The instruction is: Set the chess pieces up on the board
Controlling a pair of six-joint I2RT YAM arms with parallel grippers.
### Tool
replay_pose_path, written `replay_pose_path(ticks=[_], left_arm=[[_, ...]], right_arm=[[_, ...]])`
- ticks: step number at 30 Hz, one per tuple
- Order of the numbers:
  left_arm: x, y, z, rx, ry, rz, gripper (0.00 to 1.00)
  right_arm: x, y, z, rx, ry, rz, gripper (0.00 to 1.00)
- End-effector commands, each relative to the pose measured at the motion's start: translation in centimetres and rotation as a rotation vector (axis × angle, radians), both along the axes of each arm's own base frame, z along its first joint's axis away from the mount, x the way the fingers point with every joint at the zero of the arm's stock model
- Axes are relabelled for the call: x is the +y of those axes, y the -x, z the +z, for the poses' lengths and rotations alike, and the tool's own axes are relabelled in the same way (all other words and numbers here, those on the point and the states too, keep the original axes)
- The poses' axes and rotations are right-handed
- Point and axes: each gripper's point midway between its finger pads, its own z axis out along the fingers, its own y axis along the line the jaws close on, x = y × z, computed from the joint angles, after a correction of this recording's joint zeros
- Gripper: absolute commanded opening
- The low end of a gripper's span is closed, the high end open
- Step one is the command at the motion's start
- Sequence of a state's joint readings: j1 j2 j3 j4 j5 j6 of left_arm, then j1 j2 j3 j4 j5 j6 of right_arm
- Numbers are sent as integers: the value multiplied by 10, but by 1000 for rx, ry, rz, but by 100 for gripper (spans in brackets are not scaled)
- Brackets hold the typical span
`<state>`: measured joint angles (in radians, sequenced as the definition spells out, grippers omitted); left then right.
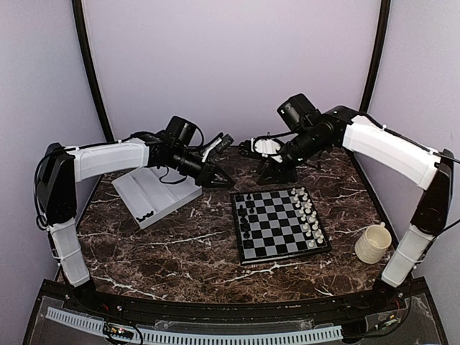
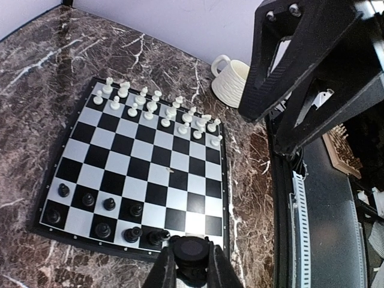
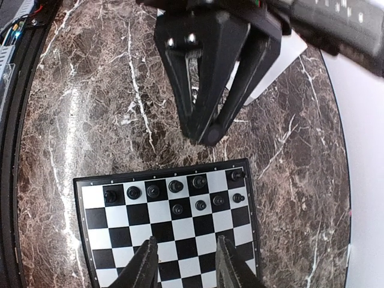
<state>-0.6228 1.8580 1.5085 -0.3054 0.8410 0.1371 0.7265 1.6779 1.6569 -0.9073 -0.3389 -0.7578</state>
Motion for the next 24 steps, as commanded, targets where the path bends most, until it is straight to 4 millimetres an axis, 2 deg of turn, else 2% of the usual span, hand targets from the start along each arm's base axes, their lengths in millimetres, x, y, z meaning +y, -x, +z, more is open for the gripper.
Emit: replay_pose_path(ticks=[1, 3, 6, 8, 9, 10, 11, 15, 18, 24], left_arm=[[-8, 19, 11, 120, 44, -55, 5], [-10, 6, 11, 123, 40, 11, 4], [-12, -16, 21, 159, 79, 157, 3], [-10, -33, 48, 129, 208, 287, 3], [-5, -32, 68, 136, 323, 337, 4], [1, -40, 77, 121, 375, 410, 4], [7, -39, 94, 122, 461, 442, 4], [24, -53, 127, 131, 629, 578, 4], [33, -60, 136, 166, 708, 642, 4], [29, -63, 140, 231, 773, 638, 4]], right_arm=[[15, -3, 0, -50, 20, 39, 34], [21, -11, -2, -70, 19, -9, 33], [27, -43, 9, -97, -51, -222, 32], [23, -59, 28, -110, -152, -349, 31], [22, -61, 37, -75, -212, -368, 31], [21, -64, 44, -27, -255, -383, 31], [20, -68, 50, 24, -298, -395, 31], [25, -69, 63, 180, -420, -364, 34], [31, -67, 62, 202, -422, -347, 35], [44, -67, 71, 190, -451, -321, 38]])
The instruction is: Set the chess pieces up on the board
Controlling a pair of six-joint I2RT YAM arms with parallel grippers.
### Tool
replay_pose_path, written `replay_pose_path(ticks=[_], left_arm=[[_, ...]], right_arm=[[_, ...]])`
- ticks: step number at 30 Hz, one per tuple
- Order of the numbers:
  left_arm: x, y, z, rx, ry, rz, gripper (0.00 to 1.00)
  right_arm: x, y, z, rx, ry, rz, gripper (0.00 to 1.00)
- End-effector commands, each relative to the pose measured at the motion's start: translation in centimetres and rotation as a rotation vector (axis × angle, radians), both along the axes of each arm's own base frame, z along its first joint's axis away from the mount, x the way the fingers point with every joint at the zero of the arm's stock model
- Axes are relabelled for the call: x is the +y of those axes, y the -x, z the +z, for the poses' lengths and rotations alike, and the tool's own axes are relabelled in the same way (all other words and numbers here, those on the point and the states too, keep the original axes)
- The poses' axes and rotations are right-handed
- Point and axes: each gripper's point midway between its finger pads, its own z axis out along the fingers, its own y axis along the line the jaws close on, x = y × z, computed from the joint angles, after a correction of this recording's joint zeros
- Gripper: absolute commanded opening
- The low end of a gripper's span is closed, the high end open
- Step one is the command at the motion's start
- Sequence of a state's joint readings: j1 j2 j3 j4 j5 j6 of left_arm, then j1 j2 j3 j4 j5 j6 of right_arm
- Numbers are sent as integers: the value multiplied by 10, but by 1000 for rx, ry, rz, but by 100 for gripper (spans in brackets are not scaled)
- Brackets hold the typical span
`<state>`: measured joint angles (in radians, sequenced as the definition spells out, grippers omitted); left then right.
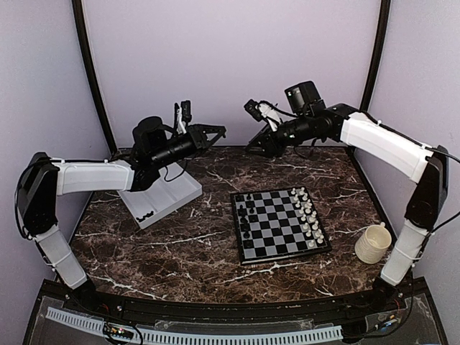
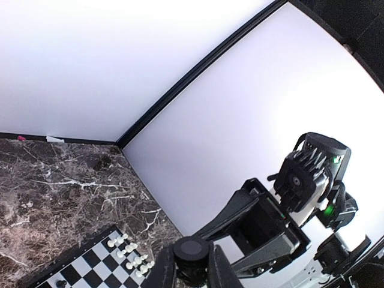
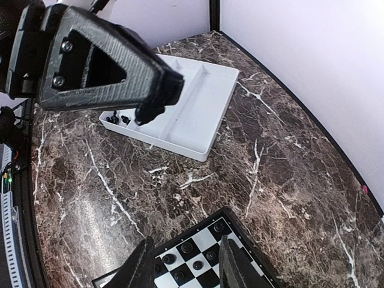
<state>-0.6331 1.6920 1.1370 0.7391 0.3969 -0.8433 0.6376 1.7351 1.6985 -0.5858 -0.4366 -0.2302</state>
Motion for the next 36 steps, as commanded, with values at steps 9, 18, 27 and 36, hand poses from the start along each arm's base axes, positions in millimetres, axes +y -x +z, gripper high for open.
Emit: replay_pose_path(ticks=[9, 18, 27, 36], left_arm=[[-5, 0, 30, 30, 187, -17, 4], [-8, 1, 27, 53, 201, -39, 5], [-11, 1, 16, 91, 187, -50, 5], [-15, 0, 8, 123, 161, -53, 5]], right_arm=[[48, 0, 31, -109, -56, 48, 40], [56, -13, 31, -167, -22, -6, 39], [60, -17, 33, -205, -8, -19, 34], [69, -12, 36, -228, -1, -4, 26]])
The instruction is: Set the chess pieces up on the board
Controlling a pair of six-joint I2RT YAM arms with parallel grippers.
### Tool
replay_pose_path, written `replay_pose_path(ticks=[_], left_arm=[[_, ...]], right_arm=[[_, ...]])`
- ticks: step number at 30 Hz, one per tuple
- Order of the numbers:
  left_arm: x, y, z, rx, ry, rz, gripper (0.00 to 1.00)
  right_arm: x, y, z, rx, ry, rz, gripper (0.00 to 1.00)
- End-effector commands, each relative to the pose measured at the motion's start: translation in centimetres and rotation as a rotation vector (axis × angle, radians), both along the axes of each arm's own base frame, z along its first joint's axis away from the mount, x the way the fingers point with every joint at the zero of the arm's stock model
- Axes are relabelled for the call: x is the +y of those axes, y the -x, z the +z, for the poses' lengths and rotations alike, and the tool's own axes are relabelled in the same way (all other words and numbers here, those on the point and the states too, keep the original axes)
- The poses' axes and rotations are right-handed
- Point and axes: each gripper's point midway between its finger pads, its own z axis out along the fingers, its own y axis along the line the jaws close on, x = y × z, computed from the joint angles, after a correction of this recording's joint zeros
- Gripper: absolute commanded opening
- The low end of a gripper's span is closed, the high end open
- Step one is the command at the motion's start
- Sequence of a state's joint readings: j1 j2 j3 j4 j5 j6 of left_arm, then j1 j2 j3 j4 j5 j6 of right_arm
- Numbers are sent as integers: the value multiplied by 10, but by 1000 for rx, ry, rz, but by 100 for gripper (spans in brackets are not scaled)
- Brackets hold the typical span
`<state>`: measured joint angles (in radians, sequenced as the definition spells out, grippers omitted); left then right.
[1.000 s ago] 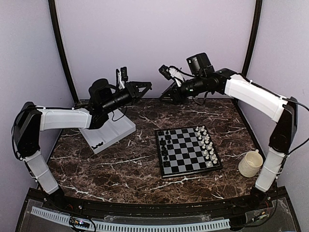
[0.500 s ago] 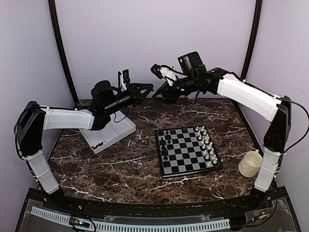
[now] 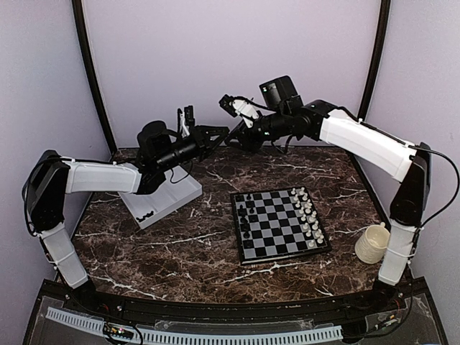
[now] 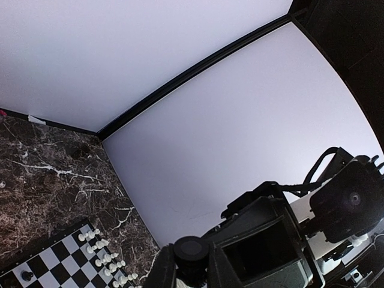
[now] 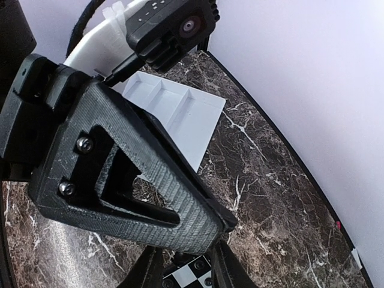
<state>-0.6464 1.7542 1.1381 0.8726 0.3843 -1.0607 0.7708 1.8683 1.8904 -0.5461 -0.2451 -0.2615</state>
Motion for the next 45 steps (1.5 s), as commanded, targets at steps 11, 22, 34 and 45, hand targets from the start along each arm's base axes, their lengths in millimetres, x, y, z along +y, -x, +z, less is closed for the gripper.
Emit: replay_pose_path(ticks=[11, 22, 34, 45], left_arm=[[-11, 4, -5, 43, -46, -33, 13], [20, 9, 17, -140, -238, 89, 71], [108, -7, -2, -343, -817, 390, 99], [168, -15, -4, -443, -1081, 595, 99]], right_arm=[[10, -3, 18, -64, -26, -6, 1], [-14, -3, -7, -23, 16, -32, 0], [-59, 37, -74, 123, 291, 143, 0], [-110, 102, -152, 167, 791, 355, 0]])
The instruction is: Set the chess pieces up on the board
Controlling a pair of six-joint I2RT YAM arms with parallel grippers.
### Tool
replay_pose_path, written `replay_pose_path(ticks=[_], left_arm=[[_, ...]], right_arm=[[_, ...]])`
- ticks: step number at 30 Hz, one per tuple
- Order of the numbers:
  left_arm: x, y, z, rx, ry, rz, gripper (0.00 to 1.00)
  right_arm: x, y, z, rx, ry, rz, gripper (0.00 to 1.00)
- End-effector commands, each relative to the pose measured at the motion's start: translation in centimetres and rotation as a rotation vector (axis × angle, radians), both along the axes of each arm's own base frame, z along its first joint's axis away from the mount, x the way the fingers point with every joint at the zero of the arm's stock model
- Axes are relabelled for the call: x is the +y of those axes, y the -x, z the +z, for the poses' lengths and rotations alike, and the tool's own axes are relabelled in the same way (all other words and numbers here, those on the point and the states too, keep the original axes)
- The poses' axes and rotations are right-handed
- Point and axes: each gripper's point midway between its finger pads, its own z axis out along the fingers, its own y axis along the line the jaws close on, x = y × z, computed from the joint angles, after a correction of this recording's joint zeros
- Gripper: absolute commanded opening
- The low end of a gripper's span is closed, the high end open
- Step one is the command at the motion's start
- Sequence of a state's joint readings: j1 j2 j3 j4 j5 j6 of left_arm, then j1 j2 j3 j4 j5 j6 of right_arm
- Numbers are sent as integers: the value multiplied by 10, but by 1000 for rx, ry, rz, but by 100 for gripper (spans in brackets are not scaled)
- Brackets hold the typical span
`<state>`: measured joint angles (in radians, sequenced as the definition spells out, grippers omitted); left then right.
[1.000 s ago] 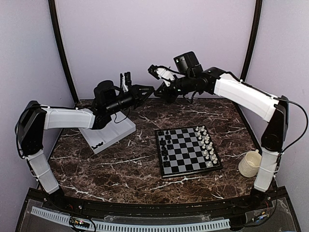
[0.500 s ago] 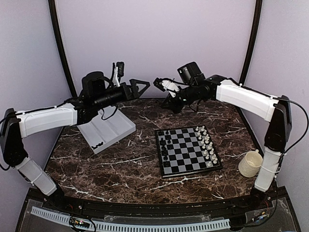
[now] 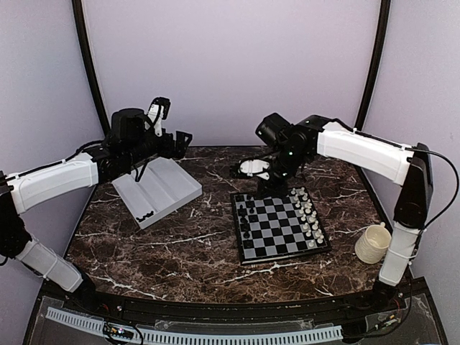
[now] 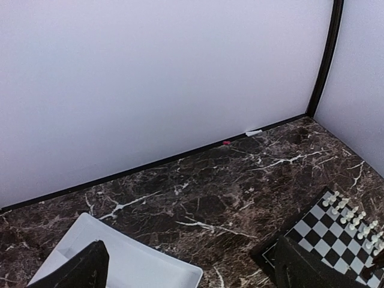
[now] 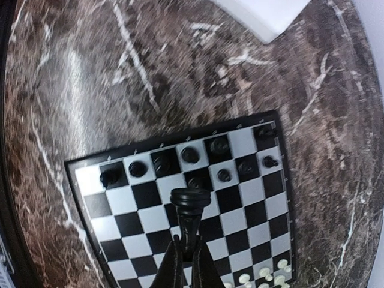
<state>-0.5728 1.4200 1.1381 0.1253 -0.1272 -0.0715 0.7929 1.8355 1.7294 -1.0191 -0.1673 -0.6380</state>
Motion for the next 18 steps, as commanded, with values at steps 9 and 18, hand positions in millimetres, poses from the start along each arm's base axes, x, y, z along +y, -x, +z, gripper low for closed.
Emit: replay_pose_path(ticks=[9, 18], left_arm=[[38, 5, -9, -50, -128, 92, 99], [33, 11, -10, -46, -124, 53, 99]], right_arm=[[-47, 6, -43, 9, 427, 149, 0], [-85, -6, -73, 5, 711, 193, 0]])
